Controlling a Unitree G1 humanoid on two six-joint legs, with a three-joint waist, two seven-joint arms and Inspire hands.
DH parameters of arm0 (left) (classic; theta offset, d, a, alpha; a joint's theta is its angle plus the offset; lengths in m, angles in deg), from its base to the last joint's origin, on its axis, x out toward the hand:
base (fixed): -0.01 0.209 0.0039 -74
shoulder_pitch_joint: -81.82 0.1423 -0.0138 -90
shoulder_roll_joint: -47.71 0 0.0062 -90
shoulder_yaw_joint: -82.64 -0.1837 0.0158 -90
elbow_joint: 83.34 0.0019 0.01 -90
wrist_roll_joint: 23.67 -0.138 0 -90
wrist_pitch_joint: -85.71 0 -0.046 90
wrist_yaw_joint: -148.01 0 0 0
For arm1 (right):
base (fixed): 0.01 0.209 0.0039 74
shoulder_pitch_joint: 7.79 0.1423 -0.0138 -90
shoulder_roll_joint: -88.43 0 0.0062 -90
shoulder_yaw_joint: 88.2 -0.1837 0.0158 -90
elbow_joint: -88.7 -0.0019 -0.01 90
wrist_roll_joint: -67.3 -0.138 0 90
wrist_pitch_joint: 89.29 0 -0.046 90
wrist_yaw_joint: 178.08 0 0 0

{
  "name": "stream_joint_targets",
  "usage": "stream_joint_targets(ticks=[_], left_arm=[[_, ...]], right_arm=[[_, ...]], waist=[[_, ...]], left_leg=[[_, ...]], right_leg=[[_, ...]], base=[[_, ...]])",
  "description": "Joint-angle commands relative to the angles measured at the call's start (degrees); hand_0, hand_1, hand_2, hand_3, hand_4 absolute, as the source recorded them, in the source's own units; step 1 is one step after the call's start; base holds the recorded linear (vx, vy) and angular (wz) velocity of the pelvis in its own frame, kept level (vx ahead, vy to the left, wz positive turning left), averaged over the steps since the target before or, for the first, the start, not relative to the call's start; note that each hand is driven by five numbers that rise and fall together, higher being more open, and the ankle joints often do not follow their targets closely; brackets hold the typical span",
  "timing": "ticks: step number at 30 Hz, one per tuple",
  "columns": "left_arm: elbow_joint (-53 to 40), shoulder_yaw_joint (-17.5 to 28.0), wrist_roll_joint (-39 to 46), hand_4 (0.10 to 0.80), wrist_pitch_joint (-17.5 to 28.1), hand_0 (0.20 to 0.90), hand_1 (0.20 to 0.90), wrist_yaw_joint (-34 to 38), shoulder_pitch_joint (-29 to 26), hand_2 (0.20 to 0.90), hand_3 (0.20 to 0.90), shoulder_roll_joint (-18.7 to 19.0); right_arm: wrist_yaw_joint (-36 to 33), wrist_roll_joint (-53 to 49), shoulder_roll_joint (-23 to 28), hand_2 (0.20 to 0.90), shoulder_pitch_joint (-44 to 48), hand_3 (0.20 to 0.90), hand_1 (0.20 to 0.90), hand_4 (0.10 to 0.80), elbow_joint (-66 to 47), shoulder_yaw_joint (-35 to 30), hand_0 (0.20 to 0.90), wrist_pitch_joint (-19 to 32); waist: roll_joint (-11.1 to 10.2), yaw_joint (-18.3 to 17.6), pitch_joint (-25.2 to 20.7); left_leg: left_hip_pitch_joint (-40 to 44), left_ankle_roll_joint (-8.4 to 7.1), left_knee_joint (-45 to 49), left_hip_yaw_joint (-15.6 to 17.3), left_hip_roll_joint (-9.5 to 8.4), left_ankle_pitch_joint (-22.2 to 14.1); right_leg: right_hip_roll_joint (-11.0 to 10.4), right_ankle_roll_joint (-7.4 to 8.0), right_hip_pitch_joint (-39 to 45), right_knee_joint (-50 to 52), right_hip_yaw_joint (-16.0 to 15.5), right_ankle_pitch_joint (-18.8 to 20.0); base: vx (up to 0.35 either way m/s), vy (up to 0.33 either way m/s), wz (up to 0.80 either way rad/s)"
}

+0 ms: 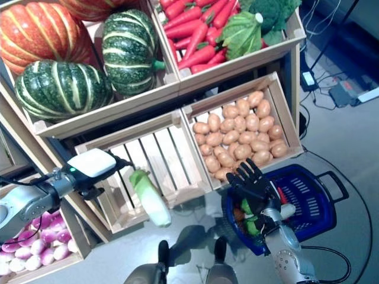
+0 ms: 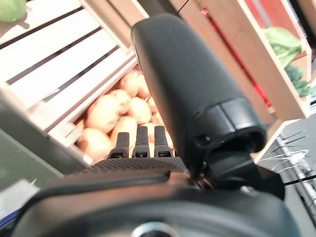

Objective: Put vegetables into the basket

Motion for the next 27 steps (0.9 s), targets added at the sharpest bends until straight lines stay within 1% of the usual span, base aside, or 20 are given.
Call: stream_joint_targets(ticks=[1,4,8,10,11,12,14,18,19,23,27], left_arm=[[1.33,1.71,-1.47,0.8,-0.43,0.9,0.9,6.27,-8.97,0.9,0.9,4.03],[5.99,-1.58,-2.06,0.8,-1.29,0.9,0.9,13.06,-13.18,0.9,0.9,4.24],[12.99,-4.76,-3.35,0.8,-1.31,0.9,0.9,22.03,-16.87,0.9,0.9,4.31],[15.32,-5.84,-3.32,0.8,-1.49,0.9,0.9,24.2,-18.42,0.9,0.9,4.31],[16.91,-6.56,-3.3,0.8,-1.69,0.9,0.9,25.76,-19.37,0.9,0.9,4.47],[20.0,-7.88,-2.95,0.8,-1.57,0.9,0.9,27.99,-21.17,0.9,0.9,4.54],[21.82,-8.77,-2.53,0.8,-1.37,0.9,0.9,28.69,-22.66,0.9,0.9,4.4],[23.92,-10.78,-0.58,0.8,-3.87,0.9,0.9,29.67,-25.77,0.9,0.9,3.62],[25.71,-11.26,-0.03,0.8,-4.13,0.9,0.9,29.91,-27.26,0.9,0.9,3.29],[28.21,-12.91,1.68,0.8,-5.02,0.9,0.9,29.4,-30.16,0.9,0.9,2.99],[29.96,-13.15,2.8,0.8,-5.35,0.9,0.9,29.62,-31.2,0.9,0.9,2.58]], right_arm=[[3.67,-3.6,3.06,0.9,7.04,0.9,0.9,0.8,-3.9,-0.93,0.9,7.58],[3.51,-4.3,3.48,0.9,9.46,0.9,0.9,0.8,-3.2,-0.09,0.9,8.54],[4.3,-4.25,3.43,0.9,10.97,0.9,0.9,0.8,-2.3,0.35,0.9,8.92],[4.88,-4.23,3.49,0.9,11.35,0.9,0.9,0.8,-2.06,0.4,0.9,9.05],[4.96,-4.28,3.72,0.9,11.67,0.9,0.9,0.8,-2.31,0.55,0.9,9.07],[5.2,-4.64,3.81,0.9,12.12,0.9,0.9,0.8,-2.47,0.62,0.9,9.22],[5.3,-4.73,3.74,0.9,12.4,0.9,0.9,0.8,-2.38,0.57,0.9,9.01],[4.93,-4.03,3.71,0.9,13.1,0.9,0.9,0.8,-3.26,1.15,0.9,9.36],[4.9,-3.95,3.67,0.9,13.51,0.9,0.9,0.8,-3.33,1.25,0.9,9.58],[4.9,-3.63,3.72,0.9,14.28,0.9,0.9,0.8,-3.74,1.38,0.9,9.84],[4.12,-3.12,3.76,0.9,14.71,0.9,0.9,0.8,-4.14,1.33,0.9,9.38]], waist=[[-2.79,-1.63,2.44],[-3.34,-1.89,4.8],[-4.25,-2.3,7.94],[-4.67,-2.39,9.12],[-4.9,-2.62,9.85],[-5.27,-2.84,10.88],[-5.53,-2.89,11.44],[-6.27,-3.16,12.16],[-6.63,-3.33,12.16],[-7.22,-3.34,12.16],[-7.69,-3.24,12.16]], left_leg=[[-6.22,-1.9,4.84,0.66,-0.97,1.47],[-8.73,-1.99,7.07,1.05,-0.44,1.35],[-13.87,-2.39,12.9,1.1,0.76,1.13],[-15.78,-2.36,15.02,1.32,1.19,0.89],[-16.97,-2.42,16.08,1.53,1.67,1.13],[-18.86,-2.52,17.53,1.31,2.1,1.48],[-19.74,-2.52,18.17,1.44,2.34,1.42],[-22.55,-2.23,18.05,1.94,2.34,1.51],[-23.82,-2.24,18.09,2.11,2.53,1.68],[-26.46,-2.17,18.78,2.19,2.68,1.77],[-29.11,-2.09,20.57,1.99,2.89,1.49]], right_leg=[[-0.4,-1.9,-1.82,9.12,0.17,-6.24],[0.27,-2.58,-4.41,11.33,0.37,-6.9],[0.82,-3.6,-8.82,16.21,1.33,-7.7],[0.96,-3.97,-10.44,18.0,1.47,-8.09],[1.34,-4.32,-11.17,18.8,1.75,-8.51],[1.66,-4.67,-12.46,20.07,1.96,-8.89],[1.7,-4.72,-13.42,20.87,2.13,-8.97],[1.89,-4.52,-16.86,21.6,2.54,-8.63],[2.02,-4.51,-18.26,21.84,2.61,-8.51],[2.16,-4.49,-21.18,23.21,2.8,-8.63],[1.89,-4.59,-23.47,25.0,3.01,-8.98]], base=[[-0.121,-0.046,-0.05],[-0.145,-0.042,-0.05],[-0.116,-0.011,-0.14],[-0.077,-0.002,-0.06],[-0.097,0.005,-0.02],[-0.071,0.008,0.01],[-0.028,0.007,0.01],[-0.068,0.025,-0.03],[-0.062,0.014,-0.06],[-0.061,0.008,0.02],[-0.03,0.006,0.0]])
